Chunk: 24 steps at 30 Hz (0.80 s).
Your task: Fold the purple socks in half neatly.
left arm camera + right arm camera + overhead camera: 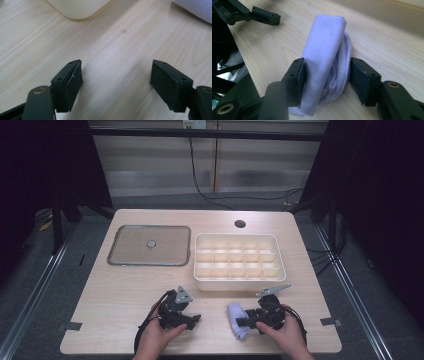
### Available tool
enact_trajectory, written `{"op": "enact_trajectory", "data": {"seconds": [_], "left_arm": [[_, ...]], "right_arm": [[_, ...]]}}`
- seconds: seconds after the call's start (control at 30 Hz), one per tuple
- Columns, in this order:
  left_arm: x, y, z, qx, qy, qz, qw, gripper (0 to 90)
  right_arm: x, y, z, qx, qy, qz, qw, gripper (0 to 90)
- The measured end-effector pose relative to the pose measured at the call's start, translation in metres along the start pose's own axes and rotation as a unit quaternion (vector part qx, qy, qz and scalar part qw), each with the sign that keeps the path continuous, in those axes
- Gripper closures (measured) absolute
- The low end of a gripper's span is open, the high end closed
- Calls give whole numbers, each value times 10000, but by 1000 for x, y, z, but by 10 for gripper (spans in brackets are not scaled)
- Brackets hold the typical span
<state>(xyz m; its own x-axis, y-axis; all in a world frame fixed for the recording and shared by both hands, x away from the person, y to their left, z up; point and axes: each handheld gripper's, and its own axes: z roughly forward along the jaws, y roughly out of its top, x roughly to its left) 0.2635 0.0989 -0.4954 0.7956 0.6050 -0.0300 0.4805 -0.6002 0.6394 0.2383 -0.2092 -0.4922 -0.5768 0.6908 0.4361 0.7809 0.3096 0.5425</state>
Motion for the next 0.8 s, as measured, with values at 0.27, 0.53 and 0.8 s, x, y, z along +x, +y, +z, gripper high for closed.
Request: {"op": "enact_trajectory", "data": {"seconds": [0.27,0.53,0.8], "left_arm": [[0,0,0,-14,17,8,10000,253],[2,-1,0,-43,8,32,10000,248],[1,-3,0,-102,11,40,9999,245]], "right_arm": [[-2,1,-1,142,103,386,9991,593],[-3,3,-2,238,153,579,9979,705],[-2,7,-4,264,175,571,9979,720]]}}
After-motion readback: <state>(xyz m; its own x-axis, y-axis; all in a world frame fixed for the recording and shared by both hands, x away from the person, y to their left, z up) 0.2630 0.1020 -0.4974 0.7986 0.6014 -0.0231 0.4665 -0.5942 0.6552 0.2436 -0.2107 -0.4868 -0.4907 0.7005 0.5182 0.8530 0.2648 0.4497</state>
